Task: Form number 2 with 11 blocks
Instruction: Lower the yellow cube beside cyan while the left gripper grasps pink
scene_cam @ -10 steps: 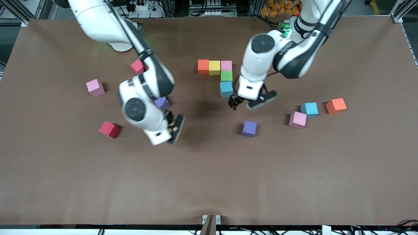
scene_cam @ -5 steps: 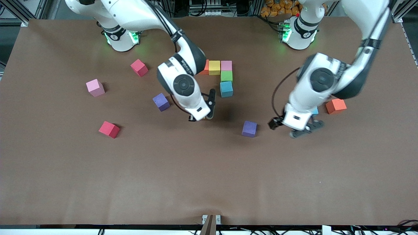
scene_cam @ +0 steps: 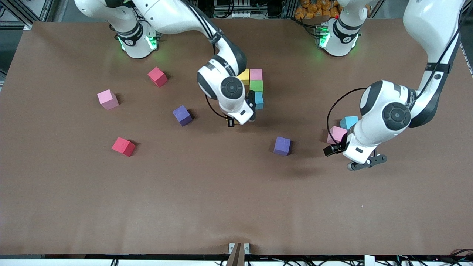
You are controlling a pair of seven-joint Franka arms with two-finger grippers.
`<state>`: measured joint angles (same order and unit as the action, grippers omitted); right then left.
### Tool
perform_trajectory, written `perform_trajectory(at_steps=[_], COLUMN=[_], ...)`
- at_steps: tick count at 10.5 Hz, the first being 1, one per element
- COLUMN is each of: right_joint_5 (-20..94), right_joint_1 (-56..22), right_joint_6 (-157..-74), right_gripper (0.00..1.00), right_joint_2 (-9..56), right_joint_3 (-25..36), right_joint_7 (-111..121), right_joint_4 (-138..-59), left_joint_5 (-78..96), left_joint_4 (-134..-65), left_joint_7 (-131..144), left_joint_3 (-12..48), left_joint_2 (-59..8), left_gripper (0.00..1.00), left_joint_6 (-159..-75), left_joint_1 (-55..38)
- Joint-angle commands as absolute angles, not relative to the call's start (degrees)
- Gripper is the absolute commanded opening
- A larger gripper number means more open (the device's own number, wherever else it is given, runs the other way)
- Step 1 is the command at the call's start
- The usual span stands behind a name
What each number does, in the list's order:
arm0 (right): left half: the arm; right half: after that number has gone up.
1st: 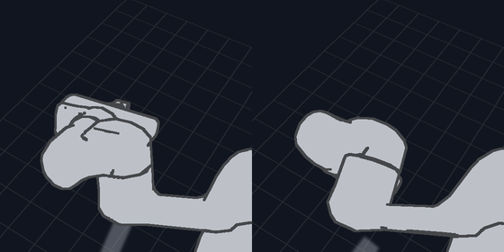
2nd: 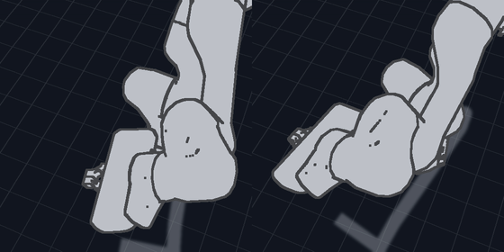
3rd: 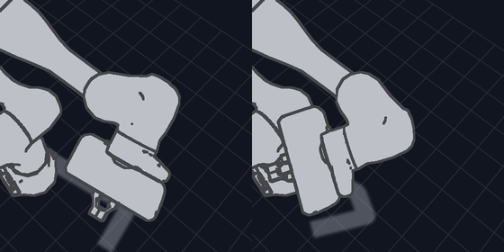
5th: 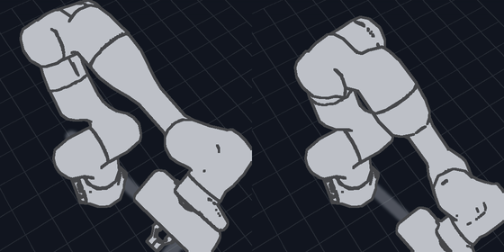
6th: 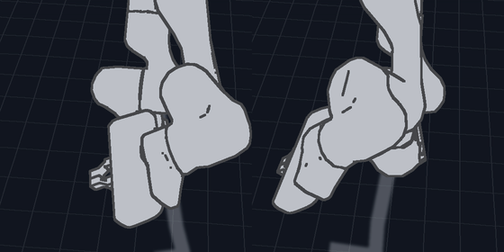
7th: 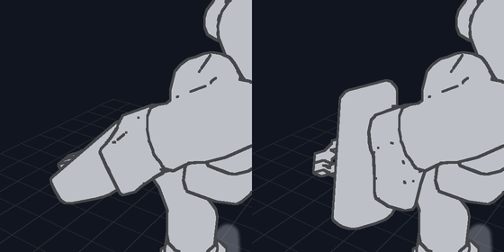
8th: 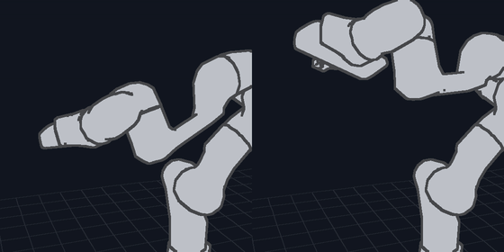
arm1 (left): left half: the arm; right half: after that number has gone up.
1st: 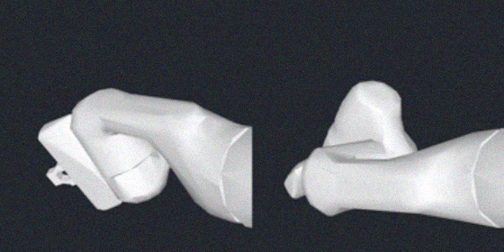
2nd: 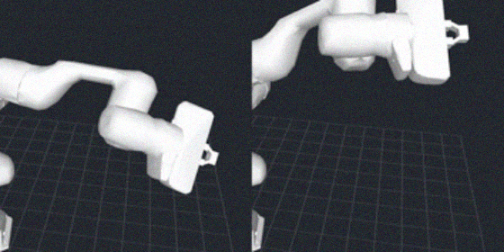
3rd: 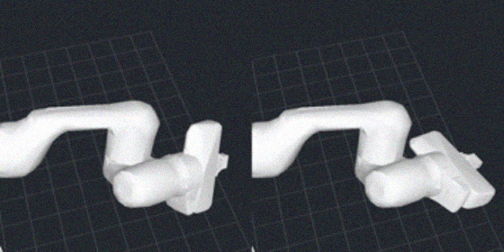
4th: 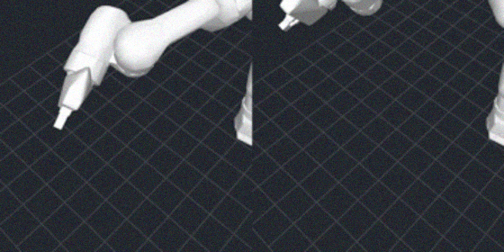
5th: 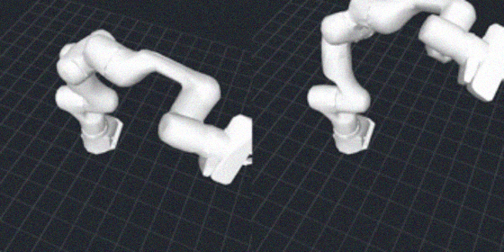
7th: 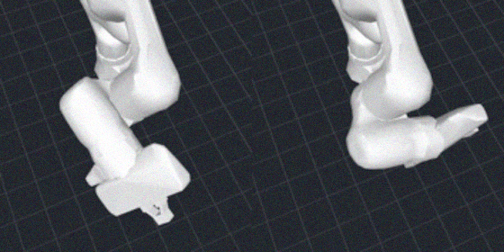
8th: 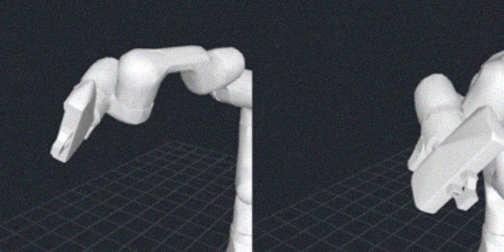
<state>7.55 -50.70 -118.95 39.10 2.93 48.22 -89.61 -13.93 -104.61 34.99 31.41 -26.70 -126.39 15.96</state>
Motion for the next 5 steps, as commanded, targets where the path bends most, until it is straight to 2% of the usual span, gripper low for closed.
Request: perform_trajectory(at_steps=[1, 5], right_joint_5=[6.9, 6.9], right_joint_1=[-52.6, -55.8], right_joint_6=[-123.2, -124.5], right_gripper=[0.0, 0.0], right_joint_2=[38.7, 37.3], right_joint_3=[3.3, 3.3], right_joint_7=[48.5, 44.1], right_joint_4=[-93.6, -97.2], left_joint_5=[-15.9, -17.8], left_joint_4=[-102.5, -102.6], left_joint_7=[34.1, 34.1], left_joint_3=[31.1, 31.1], left_joint_2=[-29.2, -29.3], left_gripper=[1.0, 1.0], left_joint_6=[-125.6, -125.4], left_joint_1=[15.6, 14.9])
